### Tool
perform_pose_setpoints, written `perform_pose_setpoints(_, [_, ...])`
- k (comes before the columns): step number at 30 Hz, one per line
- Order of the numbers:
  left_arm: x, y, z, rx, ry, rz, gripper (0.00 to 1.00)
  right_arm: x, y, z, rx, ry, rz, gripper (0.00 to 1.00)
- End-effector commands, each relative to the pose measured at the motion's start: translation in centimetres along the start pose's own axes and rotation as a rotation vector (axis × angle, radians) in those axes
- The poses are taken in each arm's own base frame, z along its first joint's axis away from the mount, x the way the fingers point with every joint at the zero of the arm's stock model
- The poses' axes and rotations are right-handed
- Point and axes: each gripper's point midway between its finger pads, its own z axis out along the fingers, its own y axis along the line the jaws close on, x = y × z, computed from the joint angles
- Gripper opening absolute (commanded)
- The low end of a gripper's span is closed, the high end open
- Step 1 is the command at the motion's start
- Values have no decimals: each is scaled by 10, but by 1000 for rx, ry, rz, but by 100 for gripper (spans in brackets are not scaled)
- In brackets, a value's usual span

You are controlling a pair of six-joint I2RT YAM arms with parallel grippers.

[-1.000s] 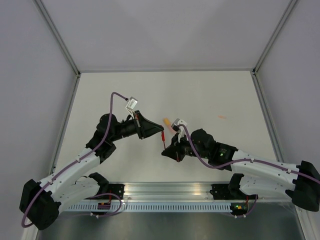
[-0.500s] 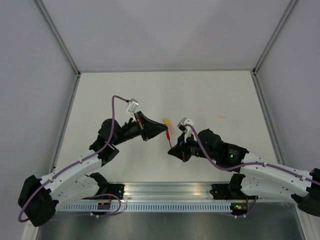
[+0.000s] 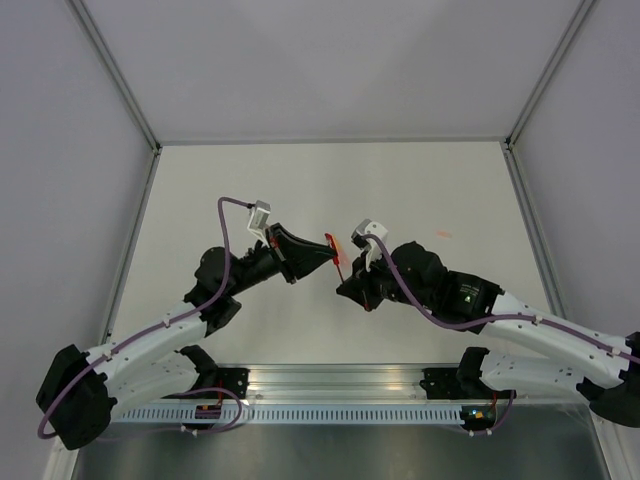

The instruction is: Insert the pens into the pen caps

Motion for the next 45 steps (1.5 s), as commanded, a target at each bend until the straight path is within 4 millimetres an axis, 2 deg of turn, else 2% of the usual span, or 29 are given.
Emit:
perform_pose_setpoints(1, [97,5,-24,11,344,-182,2,-154,22,-36,-19,-507,-29,0])
perform_pose_setpoints(5, [100,3,-25,11,355,-187,2,-159,22,-38,-8,-514,-48,0])
perform_pose_setpoints(8, [94,3,-27,-10,337,-164,2,-156,21,-36,-8,-501,-54,0])
perform_pose_setpoints(12, [80,2,-27,-42,294,-135,2,-142,22,-29,-29,-464,-50,0])
perform_pose_setpoints(15, [71,-4,-27,-40,279,-122,27,-131,21,-24,-34,-437,-47,0])
perform_pose_setpoints(16, [70,-5,-27,-43,278,-119,40,-128,21,-22,-40,-429,-47,0])
perform_pose_setpoints(17, [62,-10,-27,-36,264,-107,46,-125,21,-21,-46,-420,-47,0])
perform_pose_setpoints(19, [59,-8,-28,-60,266,-91,56,-115,21,-18,-55,-400,-44,0])
perform_pose_setpoints(22, [47,-7,-29,-107,248,-52,67,-103,14,-14,-32,-375,-40,0])
perform_pose_setpoints(25, [36,8,-32,-206,221,13,76,-87,-8,-6,70,-328,-29,0])
perform_pose_setpoints(26, [30,22,-35,-299,204,29,78,-84,-16,-3,104,-315,-23,0])
perform_pose_setpoints(27, [26,31,-36,-354,200,57,80,-71,-26,2,136,-271,-17,0])
perform_pose_setpoints(28, [16,37,-36,-401,181,75,83,-67,-39,5,172,-256,1,0])
perform_pose_setpoints(29, [13,55,-43,-500,177,102,86,-61,-46,8,184,-233,12,0])
perform_pose_setpoints(30, [9,61,-44,-539,170,119,91,-50,-71,14,241,-194,37,0])
perform_pose_setpoints(31, [4,72,-44,-590,160,131,99,-43,-83,17,263,-168,59,0])
perform_pose_setpoints(32, [0,84,-48,-652,149,150,100,-35,-96,20,282,-140,90,0])
perform_pose_setpoints(33, [-2,92,-49,-682,147,158,100,-19,-120,28,308,-80,131,0])
perform_pose_setpoints(36, [0,128,-56,-775,163,146,100,19,-159,44,404,62,202,1])
perform_pose_setpoints(37, [11,144,-61,-808,192,129,100,29,-163,49,414,104,209,1])
perform_pose_setpoints(38, [17,149,-62,-795,211,105,100,47,-170,60,433,185,225,1])
perform_pose_setpoints(40, [21,170,-72,-824,220,75,100,64,-178,69,455,257,239,1])
perform_pose_setpoints(41, [21,176,-78,-849,219,76,100,80,-183,74,474,309,253,1])
perform_pose_setpoints(43, [23,188,-91,-918,216,90,100,87,-189,79,500,334,260,1])
perform_pose_setpoints(45, [22,192,-97,-944,204,102,99,95,-192,82,513,355,278,1])
